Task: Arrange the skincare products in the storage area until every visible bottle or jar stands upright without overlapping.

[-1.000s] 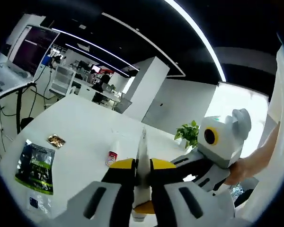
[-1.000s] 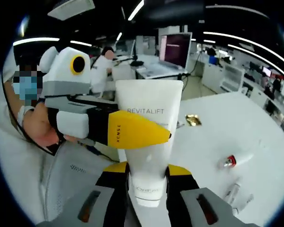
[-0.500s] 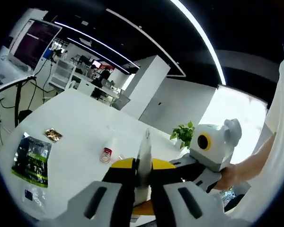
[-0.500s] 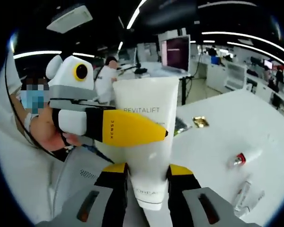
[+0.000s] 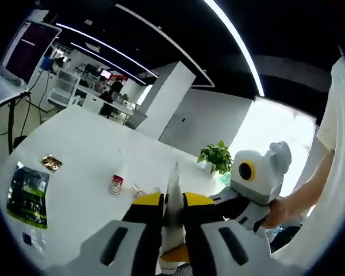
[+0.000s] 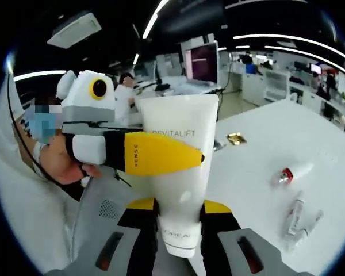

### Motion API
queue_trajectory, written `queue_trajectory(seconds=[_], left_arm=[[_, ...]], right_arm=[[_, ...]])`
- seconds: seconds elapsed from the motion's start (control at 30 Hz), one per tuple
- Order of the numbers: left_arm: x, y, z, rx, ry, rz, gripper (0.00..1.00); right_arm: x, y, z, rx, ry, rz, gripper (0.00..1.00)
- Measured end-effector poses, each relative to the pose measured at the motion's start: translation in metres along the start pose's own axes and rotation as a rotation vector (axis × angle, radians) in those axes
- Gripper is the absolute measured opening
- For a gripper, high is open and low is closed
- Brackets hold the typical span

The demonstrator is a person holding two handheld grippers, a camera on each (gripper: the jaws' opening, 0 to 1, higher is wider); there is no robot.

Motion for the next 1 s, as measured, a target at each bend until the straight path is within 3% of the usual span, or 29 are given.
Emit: queue_trajectory(seconds=[0.13,0.23,0.37,0.5,0.67,0.73,0.83,1.0], left_arm=[[-0.001,0.003,0.002,-0.044,0.037,0.084,0.09],[-0.002,0.002,0.005,-0.06,0.053,0.123,0.15],[-0.002,0.0,0.014,-0.069,0.094,0.212,0.3],[0.001,-0.008,0.022,-0.038,0.141,0.223,0.45],[-0.007,-0.018,0.021,-0.016,0.136,0.319,0.42],[-0.004,-0.014,0.022,-0.017,0.137,0.292,0.41],[0.002,-0.014,0.024,-0.012,0.17,0.296,0.45],[0.012,-0.035,0.031,0.101,0.24,0.359,0.45]], right_arm=[[-0.008,-0.004,-0.005,0.026,-0.009,0.0,0.22],[-0.016,-0.008,-0.014,0.027,-0.019,0.03,0.22],[-0.024,-0.016,-0.026,0.029,-0.026,0.055,0.22],[-0.033,-0.031,-0.033,0.038,-0.028,0.056,0.22],[-0.046,-0.051,-0.035,0.03,-0.036,0.035,0.22],[-0.056,-0.06,-0.035,0.012,-0.065,0.078,0.22],[-0.063,-0.058,-0.041,-0.07,-0.09,0.103,0.22],[-0.079,-0.057,-0.058,-0.115,-0.151,0.153,0.23]])
Point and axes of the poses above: the point that each gripper's makers call its tool centre point, and the gripper's own axes: z roughly forward along the fingers, x roughly to its left, y roughly out of its top, the point moved 6 cm from there along -z, roughly backward along the fingers, and after that the axes turned 8 degrees about y, right-handed, at the moved point
